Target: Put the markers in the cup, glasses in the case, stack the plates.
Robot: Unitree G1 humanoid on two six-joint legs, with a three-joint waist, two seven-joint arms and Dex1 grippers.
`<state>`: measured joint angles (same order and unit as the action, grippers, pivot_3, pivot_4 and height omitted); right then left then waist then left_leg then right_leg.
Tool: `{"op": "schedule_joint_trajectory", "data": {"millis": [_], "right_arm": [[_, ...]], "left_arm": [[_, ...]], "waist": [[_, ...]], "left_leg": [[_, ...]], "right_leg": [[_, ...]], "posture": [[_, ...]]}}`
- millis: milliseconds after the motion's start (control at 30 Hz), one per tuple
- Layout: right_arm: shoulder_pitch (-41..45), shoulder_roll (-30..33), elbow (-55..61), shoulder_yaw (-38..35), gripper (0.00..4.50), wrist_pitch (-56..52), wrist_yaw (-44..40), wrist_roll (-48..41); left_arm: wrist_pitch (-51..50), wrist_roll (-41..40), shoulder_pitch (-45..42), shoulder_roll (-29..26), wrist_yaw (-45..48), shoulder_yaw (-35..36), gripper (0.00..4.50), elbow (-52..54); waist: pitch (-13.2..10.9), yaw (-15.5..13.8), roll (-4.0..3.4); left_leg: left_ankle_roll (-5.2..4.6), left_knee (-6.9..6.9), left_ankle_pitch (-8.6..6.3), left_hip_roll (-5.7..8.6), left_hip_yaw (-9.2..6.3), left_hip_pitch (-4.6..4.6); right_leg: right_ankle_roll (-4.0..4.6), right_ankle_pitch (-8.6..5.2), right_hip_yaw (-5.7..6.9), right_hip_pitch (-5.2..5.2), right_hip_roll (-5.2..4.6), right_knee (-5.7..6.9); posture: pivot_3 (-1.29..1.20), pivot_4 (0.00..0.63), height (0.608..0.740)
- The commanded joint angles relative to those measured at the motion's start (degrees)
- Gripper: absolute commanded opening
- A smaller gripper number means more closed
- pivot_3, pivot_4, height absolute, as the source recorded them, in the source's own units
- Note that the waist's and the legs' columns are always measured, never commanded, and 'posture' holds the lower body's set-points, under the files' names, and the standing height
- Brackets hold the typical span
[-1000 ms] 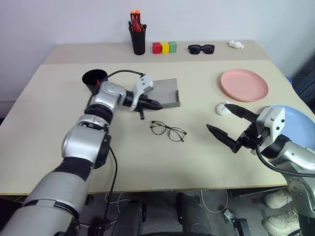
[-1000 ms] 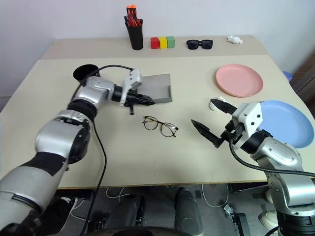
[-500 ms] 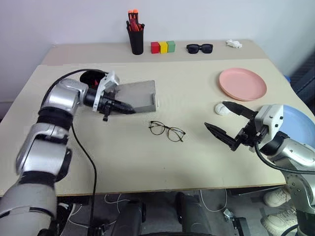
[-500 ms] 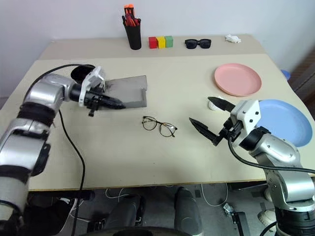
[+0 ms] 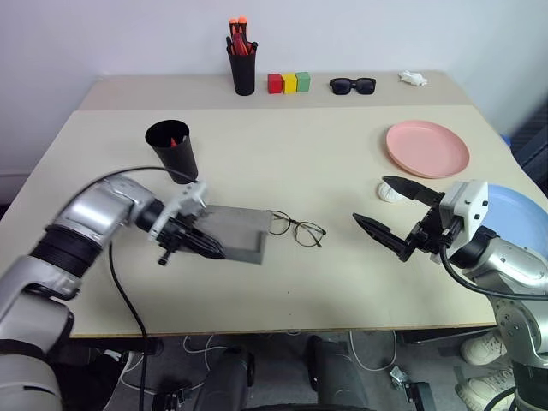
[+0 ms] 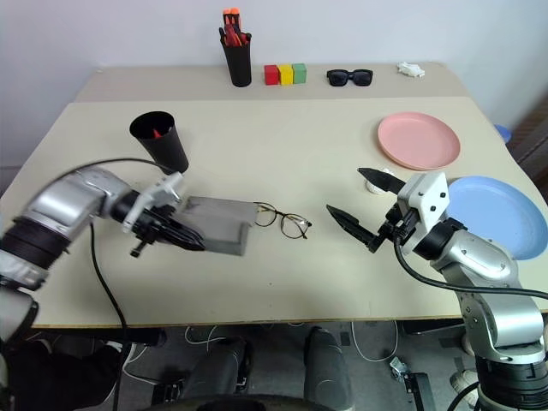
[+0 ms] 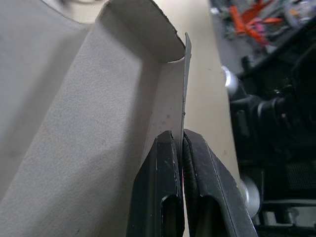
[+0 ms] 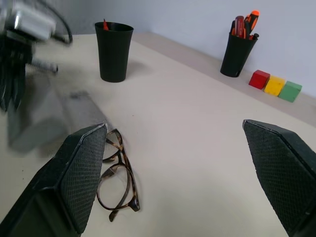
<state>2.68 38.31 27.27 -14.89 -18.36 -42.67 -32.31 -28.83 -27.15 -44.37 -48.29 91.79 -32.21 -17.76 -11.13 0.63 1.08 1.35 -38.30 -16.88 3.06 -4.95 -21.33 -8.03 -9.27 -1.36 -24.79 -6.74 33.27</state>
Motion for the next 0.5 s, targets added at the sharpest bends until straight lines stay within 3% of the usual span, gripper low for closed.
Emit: {"op": "schedule_joint_trajectory", "data": {"millis": [33,267,500], "right_arm": [[0.7,0.3,1.1,-1.0,4.5,0.6,-0.2,-0.4],[0.7,0.4,1.1,-1.2,4.5,0.5,0.0,-0.5],[0.2,0.3,1.7,-1.4,4.5,0.5,0.1,-0.6]], "left_arm": [[2.2,3.5,0.5,3.7,-2.9,2.9,0.04,-0.3],[3.7,8.1,0.4,13.5,-7.6,5.7,0.04,-5.3],[2.3,9.7,1.7,17.1,-8.0,8.6,0.04,-4.4]], "waist": [[0.0,0.0,0.01],[0.1,-0.6,-0.24],[0.2,-1.3,-0.29]], "left_leg": [[0.0,0.0,0.0,0.0,0.0,-0.01],[0.0,-0.01,0.0,0.03,0.0,0.19],[0.0,-0.03,0.0,0.04,0.01,0.24]], "right_leg": [[0.0,0.0,0.0,-0.01,0.0,0.0],[0.0,0.0,0.0,0.23,-0.04,-0.04],[-0.01,0.0,0.0,0.28,-0.05,-0.08]], "posture": [[0.0,0.15,0.74],[0.0,0.15,0.74],[0.0,0.15,0.74]]}}
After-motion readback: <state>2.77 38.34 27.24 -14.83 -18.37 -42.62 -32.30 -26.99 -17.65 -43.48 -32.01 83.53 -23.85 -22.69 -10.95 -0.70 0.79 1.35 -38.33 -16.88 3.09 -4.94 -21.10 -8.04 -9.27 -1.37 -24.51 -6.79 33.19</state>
